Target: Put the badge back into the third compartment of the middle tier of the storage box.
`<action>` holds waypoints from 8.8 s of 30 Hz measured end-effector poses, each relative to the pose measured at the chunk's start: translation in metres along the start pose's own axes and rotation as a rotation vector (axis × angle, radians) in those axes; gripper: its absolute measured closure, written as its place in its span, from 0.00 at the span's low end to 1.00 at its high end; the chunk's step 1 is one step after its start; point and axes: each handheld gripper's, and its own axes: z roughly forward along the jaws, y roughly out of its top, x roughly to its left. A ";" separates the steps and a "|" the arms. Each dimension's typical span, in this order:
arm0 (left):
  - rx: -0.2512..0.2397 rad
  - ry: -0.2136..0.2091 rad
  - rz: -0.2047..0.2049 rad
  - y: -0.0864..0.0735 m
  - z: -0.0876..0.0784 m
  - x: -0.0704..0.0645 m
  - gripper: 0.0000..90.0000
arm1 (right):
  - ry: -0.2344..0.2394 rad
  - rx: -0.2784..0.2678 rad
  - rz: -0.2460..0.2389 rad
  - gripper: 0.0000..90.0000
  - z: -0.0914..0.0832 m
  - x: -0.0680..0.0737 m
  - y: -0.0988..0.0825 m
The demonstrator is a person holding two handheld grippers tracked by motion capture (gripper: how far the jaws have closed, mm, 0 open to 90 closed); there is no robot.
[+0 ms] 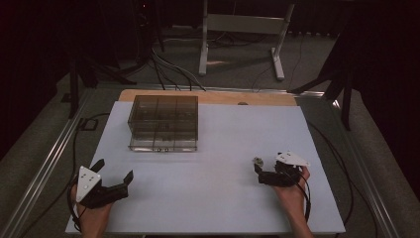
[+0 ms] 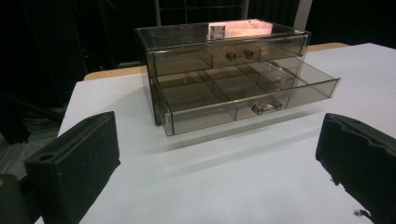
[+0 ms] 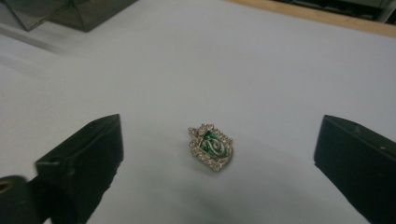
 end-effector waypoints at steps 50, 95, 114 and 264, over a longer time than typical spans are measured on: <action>0.016 -0.005 0.020 -0.001 0.003 -0.004 0.01 | -0.006 0.103 0.038 0.93 0.028 -0.011 -0.002; 0.023 -0.005 0.023 -0.002 0.003 -0.005 0.01 | -0.001 0.072 0.028 0.97 0.013 -0.003 0.020; 0.025 -0.003 0.018 -0.002 0.003 -0.004 0.01 | 0.035 0.049 0.033 0.97 0.015 0.008 0.040; 0.037 -0.006 0.019 -0.003 0.004 -0.003 0.01 | 0.229 -0.054 -0.023 0.97 0.053 0.109 0.112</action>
